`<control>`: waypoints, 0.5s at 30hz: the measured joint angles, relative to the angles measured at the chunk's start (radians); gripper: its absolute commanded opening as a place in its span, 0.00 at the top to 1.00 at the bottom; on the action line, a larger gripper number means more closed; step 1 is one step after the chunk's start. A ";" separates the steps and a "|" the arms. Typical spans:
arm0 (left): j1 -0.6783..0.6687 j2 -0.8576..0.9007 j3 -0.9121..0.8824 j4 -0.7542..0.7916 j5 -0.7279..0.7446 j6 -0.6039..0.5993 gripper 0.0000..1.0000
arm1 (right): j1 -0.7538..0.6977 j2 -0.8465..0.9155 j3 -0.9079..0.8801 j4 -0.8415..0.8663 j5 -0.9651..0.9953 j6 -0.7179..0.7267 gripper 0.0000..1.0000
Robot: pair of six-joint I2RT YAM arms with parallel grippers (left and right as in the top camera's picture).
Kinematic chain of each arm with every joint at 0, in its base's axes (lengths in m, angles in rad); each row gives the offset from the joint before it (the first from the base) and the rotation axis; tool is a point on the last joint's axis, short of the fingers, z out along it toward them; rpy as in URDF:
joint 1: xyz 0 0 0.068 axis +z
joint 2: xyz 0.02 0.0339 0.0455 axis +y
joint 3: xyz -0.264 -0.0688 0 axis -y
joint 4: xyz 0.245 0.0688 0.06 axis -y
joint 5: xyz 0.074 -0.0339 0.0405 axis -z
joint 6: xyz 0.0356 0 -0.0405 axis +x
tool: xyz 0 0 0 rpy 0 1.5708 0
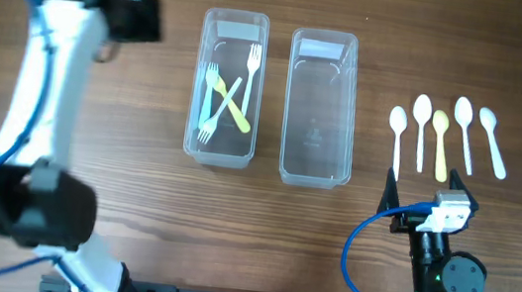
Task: Pack container
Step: 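Drop the white fork into the left container, then reach the left gripper to the last white fork and grasp it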
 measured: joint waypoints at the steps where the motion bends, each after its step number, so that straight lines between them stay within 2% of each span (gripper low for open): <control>1: 0.036 -0.018 0.008 -0.031 -0.009 0.019 0.30 | 0.000 0.000 0.000 0.000 0.000 0.000 0.00; 3: 0.119 -0.033 0.009 -0.084 -0.022 0.069 0.30 | 0.000 0.000 0.000 0.000 0.000 0.000 0.00; 8: 0.287 -0.026 -0.033 -0.088 -0.036 0.159 0.32 | 0.000 0.000 0.000 0.000 0.000 0.000 0.00; 12: 0.401 -0.020 -0.087 -0.046 -0.036 0.210 0.30 | 0.000 0.000 0.000 0.000 0.000 0.000 0.00; 15: 0.463 -0.013 -0.140 0.000 -0.036 0.263 0.24 | 0.000 0.000 0.000 0.000 0.000 0.000 0.00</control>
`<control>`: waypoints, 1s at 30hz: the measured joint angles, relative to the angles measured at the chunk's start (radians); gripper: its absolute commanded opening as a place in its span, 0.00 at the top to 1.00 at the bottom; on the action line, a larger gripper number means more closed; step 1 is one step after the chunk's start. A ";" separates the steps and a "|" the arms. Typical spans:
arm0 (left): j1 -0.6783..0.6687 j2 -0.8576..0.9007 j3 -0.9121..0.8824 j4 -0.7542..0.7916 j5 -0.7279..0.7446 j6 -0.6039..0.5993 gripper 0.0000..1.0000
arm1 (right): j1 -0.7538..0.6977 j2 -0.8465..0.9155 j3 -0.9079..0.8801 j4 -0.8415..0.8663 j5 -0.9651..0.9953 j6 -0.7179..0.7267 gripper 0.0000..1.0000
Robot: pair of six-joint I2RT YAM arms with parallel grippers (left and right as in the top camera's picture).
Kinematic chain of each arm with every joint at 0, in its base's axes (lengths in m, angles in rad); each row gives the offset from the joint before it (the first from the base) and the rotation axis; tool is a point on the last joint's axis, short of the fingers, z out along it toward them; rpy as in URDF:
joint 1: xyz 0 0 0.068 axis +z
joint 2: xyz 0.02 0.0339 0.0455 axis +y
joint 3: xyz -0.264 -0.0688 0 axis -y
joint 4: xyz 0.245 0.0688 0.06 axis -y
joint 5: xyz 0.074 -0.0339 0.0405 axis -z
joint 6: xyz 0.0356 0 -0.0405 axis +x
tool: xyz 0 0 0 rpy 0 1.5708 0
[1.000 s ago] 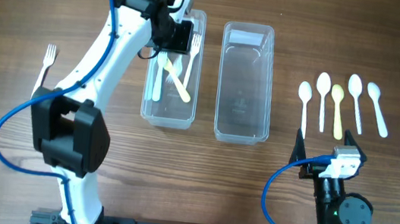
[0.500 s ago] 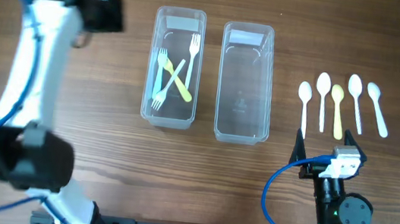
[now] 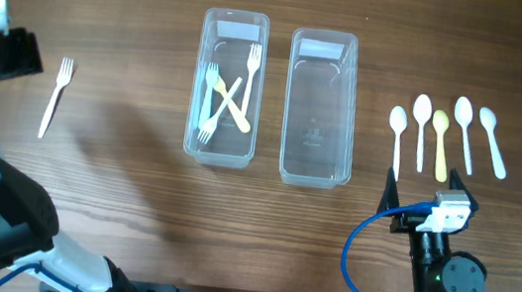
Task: Pack container
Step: 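Reach the left gripper to the last white fork and grasp it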
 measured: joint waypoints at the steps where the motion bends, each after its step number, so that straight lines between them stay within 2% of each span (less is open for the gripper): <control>1: 0.016 0.006 -0.016 0.013 0.000 0.019 0.23 | 0.000 0.000 0.000 0.000 0.000 0.000 0.00; 11: 0.042 0.157 -0.102 0.106 0.088 0.225 0.16 | 0.000 0.000 0.000 0.000 0.000 0.000 0.00; 14: 0.042 0.257 -0.103 0.119 0.126 0.291 0.09 | 0.000 0.000 0.000 0.000 0.000 0.000 0.00; 21: 0.042 0.369 -0.110 0.145 0.171 0.416 0.09 | 0.000 0.000 0.000 0.000 0.000 0.000 0.00; 25: 0.042 0.372 -0.110 0.220 0.185 0.451 0.23 | 0.000 0.000 0.000 0.000 0.000 0.000 0.00; 28: 0.043 0.372 -0.110 0.250 0.187 0.468 0.26 | 0.000 0.000 0.000 0.000 0.000 0.000 0.00; 30: 0.042 0.372 -0.110 0.250 0.187 0.468 0.32 | 0.000 0.000 0.000 0.000 0.000 0.000 0.00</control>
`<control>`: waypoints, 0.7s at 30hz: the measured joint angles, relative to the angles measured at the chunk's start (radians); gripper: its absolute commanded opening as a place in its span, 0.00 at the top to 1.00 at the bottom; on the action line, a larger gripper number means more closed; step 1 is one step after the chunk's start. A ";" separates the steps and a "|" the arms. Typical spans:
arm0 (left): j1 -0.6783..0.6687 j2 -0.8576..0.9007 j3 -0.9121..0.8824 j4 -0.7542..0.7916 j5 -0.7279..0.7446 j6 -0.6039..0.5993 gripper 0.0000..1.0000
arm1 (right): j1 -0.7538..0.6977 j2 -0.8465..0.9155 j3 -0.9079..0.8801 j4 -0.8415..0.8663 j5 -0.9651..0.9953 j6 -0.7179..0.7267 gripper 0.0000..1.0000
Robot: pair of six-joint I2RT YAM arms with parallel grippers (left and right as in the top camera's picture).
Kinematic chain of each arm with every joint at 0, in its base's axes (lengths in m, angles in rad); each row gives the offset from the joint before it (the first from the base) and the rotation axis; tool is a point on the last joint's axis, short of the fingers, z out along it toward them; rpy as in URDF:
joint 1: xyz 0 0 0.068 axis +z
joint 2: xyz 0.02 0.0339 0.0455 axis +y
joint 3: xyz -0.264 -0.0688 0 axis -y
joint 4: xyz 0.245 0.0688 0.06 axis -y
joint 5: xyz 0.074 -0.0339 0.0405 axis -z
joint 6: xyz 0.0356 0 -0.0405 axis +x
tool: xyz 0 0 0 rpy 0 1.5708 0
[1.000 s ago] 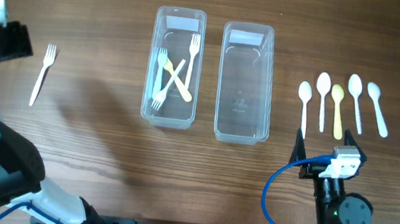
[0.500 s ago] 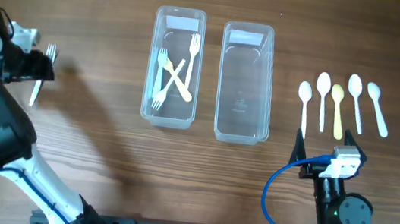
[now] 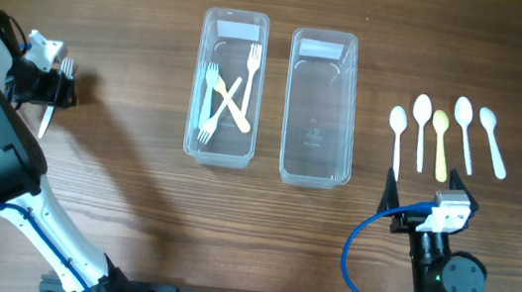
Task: Pack container
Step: 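Reach the left gripper to the last white fork and grasp it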
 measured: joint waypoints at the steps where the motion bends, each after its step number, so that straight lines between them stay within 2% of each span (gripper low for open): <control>1: 0.000 0.000 0.000 0.000 0.000 0.000 0.36 | 0.000 0.000 0.000 0.000 0.000 0.000 0.00; 16: 0.000 0.000 0.000 -0.002 0.002 -0.021 0.57 | 0.000 0.000 0.000 0.000 0.000 0.000 0.00; 21: 0.000 0.000 0.000 -0.006 0.002 -0.047 0.75 | 0.000 0.000 0.000 0.000 0.000 0.000 0.00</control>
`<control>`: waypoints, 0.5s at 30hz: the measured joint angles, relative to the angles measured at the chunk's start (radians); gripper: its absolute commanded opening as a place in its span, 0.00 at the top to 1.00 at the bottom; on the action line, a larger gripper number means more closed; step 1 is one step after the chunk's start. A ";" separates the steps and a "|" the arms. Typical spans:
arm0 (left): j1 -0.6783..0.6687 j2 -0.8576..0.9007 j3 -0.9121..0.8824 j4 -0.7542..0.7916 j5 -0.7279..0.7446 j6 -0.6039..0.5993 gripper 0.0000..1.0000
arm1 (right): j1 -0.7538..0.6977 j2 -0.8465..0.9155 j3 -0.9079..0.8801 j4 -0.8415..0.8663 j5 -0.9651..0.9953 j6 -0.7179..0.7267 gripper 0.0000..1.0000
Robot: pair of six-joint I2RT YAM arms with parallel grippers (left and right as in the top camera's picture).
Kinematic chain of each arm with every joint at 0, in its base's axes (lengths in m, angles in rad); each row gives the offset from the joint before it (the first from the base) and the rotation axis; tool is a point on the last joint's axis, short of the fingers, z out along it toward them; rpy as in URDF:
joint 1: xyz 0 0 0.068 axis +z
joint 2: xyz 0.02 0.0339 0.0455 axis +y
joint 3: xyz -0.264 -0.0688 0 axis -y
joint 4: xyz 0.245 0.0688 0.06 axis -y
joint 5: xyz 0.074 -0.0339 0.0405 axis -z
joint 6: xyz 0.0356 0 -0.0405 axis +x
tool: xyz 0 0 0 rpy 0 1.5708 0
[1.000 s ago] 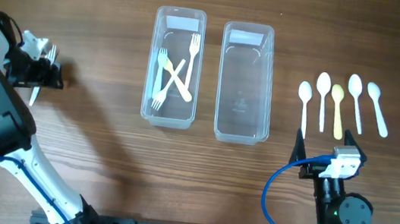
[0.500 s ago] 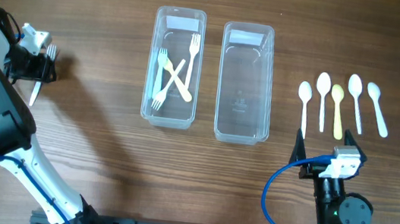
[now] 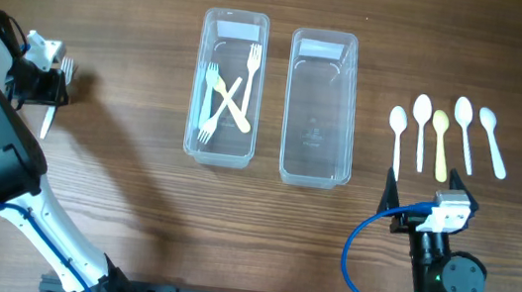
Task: Pack container
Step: 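Reach the left gripper to the last white fork and grasp it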
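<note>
A white fork (image 3: 47,121) lies on the table at the far left, its tines (image 3: 67,67) pointing away. My left gripper (image 3: 48,90) is down over the fork's middle, hiding it; the fingers are hidden under the wrist. The left clear container (image 3: 201,79) holds three forks (image 3: 227,97), two white and one yellow. The right clear container (image 3: 292,100) has nothing in it. Several spoons (image 3: 442,138), white and one yellow, lie in a row at the right. My right gripper (image 3: 391,190) rests near the front edge, fingers together, below the spoons.
The left arm stretches along the table's left side. The right arm's base and blue cable (image 3: 358,248) sit at the front right. Bare wood lies between the fork and the containers.
My left gripper has shifted slightly left over the fork. The fork lies where it did. The right arm has not moved.
My left gripper was high at the back left, near the fork container, which held three forks. Then it was at the far left edge beside a white fork lying on the table. Then it stood over that fork's middle, where it still is.
</note>
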 measured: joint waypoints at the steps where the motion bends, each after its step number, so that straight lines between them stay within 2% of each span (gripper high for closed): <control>1: 0.000 0.000 0.000 -0.003 0.000 -0.006 0.79 | 0.000 0.000 0.000 0.000 0.000 0.000 0.00; 8: 0.000 0.000 0.000 -0.010 0.000 -0.018 0.96 | 0.000 0.000 0.000 0.000 0.000 0.000 0.00; 14: -0.001 0.000 0.000 -0.010 -0.022 -0.042 0.96 | 0.000 0.000 0.000 0.000 0.000 0.000 0.00; 15: -0.002 0.000 0.000 -0.010 -0.035 -0.048 0.92 | 0.000 0.000 0.000 0.000 0.000 0.000 0.00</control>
